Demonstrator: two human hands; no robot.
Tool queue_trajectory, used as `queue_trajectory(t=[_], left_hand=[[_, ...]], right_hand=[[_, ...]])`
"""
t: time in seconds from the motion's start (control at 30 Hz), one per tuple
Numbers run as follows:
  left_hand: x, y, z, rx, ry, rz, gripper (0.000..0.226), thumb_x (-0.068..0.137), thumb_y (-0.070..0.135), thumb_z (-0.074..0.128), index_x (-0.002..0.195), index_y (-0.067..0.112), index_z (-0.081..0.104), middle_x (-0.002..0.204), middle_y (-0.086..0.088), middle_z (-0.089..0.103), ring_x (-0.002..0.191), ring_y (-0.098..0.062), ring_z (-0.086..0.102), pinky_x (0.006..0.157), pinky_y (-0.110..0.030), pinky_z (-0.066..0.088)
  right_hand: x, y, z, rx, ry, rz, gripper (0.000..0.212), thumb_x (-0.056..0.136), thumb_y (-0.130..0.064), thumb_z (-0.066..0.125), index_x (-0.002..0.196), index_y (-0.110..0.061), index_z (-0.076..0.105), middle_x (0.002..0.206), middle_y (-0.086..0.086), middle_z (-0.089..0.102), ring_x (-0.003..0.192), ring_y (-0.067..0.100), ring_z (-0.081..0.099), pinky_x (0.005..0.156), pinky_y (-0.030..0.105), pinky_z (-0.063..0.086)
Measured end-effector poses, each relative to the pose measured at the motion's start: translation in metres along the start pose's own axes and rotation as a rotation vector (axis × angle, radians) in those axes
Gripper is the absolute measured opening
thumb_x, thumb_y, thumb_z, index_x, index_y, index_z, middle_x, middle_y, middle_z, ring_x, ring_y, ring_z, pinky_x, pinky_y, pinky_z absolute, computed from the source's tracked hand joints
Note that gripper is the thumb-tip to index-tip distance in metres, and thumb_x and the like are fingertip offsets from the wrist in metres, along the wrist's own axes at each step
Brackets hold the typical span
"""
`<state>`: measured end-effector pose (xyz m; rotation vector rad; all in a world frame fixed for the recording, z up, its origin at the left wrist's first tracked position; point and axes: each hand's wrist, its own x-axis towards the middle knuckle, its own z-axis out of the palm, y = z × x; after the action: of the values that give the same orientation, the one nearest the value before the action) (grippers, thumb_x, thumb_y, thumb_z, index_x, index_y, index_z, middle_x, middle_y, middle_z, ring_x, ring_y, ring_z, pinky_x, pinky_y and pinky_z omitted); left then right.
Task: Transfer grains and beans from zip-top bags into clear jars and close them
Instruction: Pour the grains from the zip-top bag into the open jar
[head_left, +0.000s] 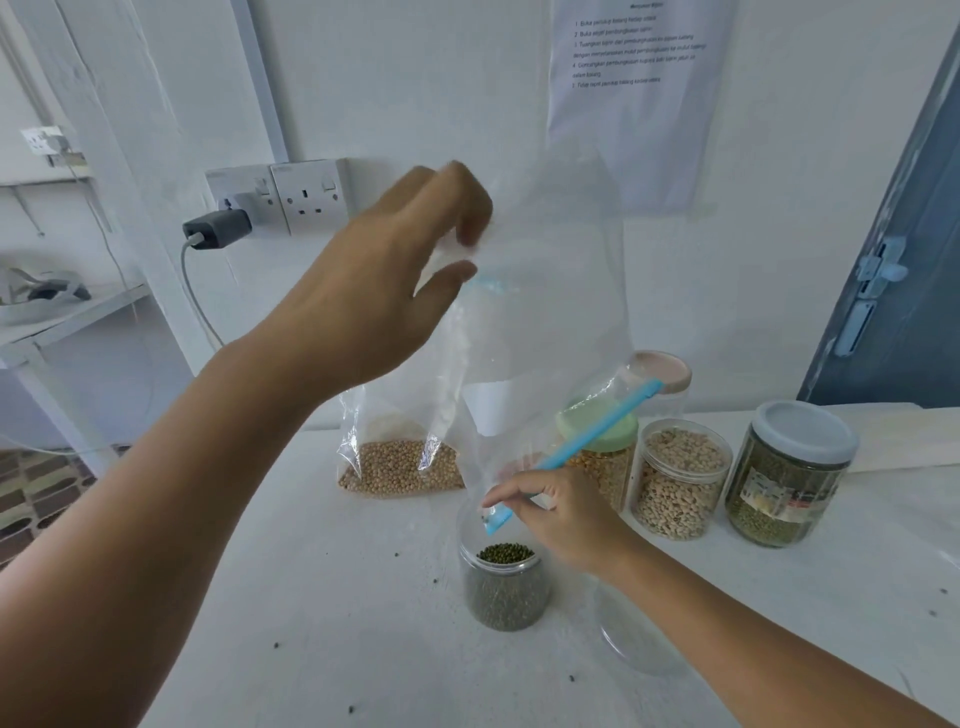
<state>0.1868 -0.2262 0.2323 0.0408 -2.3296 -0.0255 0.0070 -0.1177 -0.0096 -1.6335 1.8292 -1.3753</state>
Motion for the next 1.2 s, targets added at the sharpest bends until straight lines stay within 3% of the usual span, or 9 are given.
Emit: queue_trajectory(t=[0.1,0.2,0.3,0.37,0.53,0.73,0.93,1.1,1.2], left_hand=[[-0.008,-0.007,0.003,-0.008,-0.107,0.003,0.027,0.094,-0.009,0.064,0.094,0.018,0.062,0.122,0.001,0.053,0.101,-0.011,0.055,0.083,-0.006,0.040],[-0.017,-0.011,0.001,-0.045,-0.183,-0.033,0.036,0.096,-0.011,0.059,0.087,0.022,0.072,0.137,-0.005,0.055,0.117,-0.010,0.062,0.093,-0.007,0.041],[-0.023,-0.011,-0.003,-0.061,-0.243,-0.085,0.048,0.101,-0.005,0.056,0.097,0.037,0.080,0.156,-0.001,0.045,0.143,-0.012,0.048,0.110,-0.009,0.035],[-0.025,-0.014,-0.005,-0.039,-0.259,-0.123,0.052,0.103,0.000,0.054,0.107,0.044,0.080,0.154,0.002,0.047,0.136,-0.011,0.050,0.108,-0.012,0.035],[-0.038,-0.028,-0.009,-0.052,-0.336,-0.248,0.057,0.102,-0.004,0.051,0.106,0.044,0.081,0.108,0.031,0.051,0.100,0.016,0.051,0.087,0.002,0.030],[-0.076,-0.058,-0.004,-0.105,-0.256,-0.342,0.067,0.102,-0.006,0.051,0.090,0.053,0.080,0.133,0.009,0.061,0.121,-0.010,0.059,0.100,-0.006,0.037],[-0.085,-0.067,-0.002,-0.176,-0.047,-0.418,0.067,0.101,-0.009,0.050,0.087,0.049,0.080,0.129,0.013,0.062,0.120,-0.006,0.058,0.096,-0.023,0.046],[-0.091,-0.067,0.005,-0.163,0.032,-0.422,0.064,0.097,-0.013,0.049,0.086,0.042,0.079,0.128,0.009,0.063,0.117,-0.006,0.058,0.092,-0.014,0.044],[-0.099,-0.070,0.009,-0.196,0.043,-0.444,0.066,0.098,-0.012,0.050,0.084,0.046,0.078,0.127,0.013,0.064,0.118,-0.003,0.058,0.097,-0.014,0.042]], right_hand=[[-0.002,-0.002,-0.003,-0.008,-0.016,0.004,0.026,0.097,-0.007,0.069,0.097,-0.029,0.083,0.101,-0.022,0.077,0.106,0.000,0.070,0.102,0.020,0.050],[-0.004,-0.001,-0.002,-0.069,0.024,-0.002,0.024,0.095,-0.006,0.071,0.093,-0.026,0.084,0.095,-0.019,0.078,0.091,0.008,0.074,0.095,0.024,0.055],[-0.005,0.002,0.000,-0.105,0.063,-0.027,0.024,0.095,-0.006,0.071,0.093,-0.027,0.083,0.094,-0.018,0.078,0.086,0.012,0.075,0.090,0.029,0.058],[-0.005,0.003,0.000,-0.120,0.074,-0.048,0.023,0.096,-0.008,0.071,0.093,-0.027,0.083,0.096,-0.018,0.079,0.089,0.010,0.075,0.090,0.030,0.059],[-0.009,-0.001,-0.002,-0.110,0.046,-0.036,0.022,0.096,-0.006,0.071,0.092,-0.024,0.083,0.097,-0.015,0.079,0.097,0.004,0.073,0.098,0.016,0.050],[-0.001,-0.002,-0.010,-0.213,-0.005,0.004,0.020,0.096,-0.012,0.070,0.088,-0.027,0.082,0.087,-0.022,0.076,0.081,0.013,0.073,0.084,0.023,0.056],[0.009,-0.012,-0.009,-0.150,0.007,-0.058,0.021,0.092,-0.009,0.075,0.087,-0.028,0.082,0.086,-0.023,0.075,0.089,0.003,0.071,0.088,0.014,0.050],[0.007,-0.009,-0.010,-0.205,-0.078,0.021,0.033,0.100,-0.013,0.066,0.098,-0.043,0.079,0.108,-0.018,0.071,0.104,0.004,0.067,0.097,0.017,0.050],[0.004,-0.009,-0.010,-0.195,-0.121,0.045,0.031,0.101,-0.011,0.063,0.095,-0.036,0.081,0.093,-0.035,0.068,0.094,0.009,0.071,0.094,0.011,0.047]])
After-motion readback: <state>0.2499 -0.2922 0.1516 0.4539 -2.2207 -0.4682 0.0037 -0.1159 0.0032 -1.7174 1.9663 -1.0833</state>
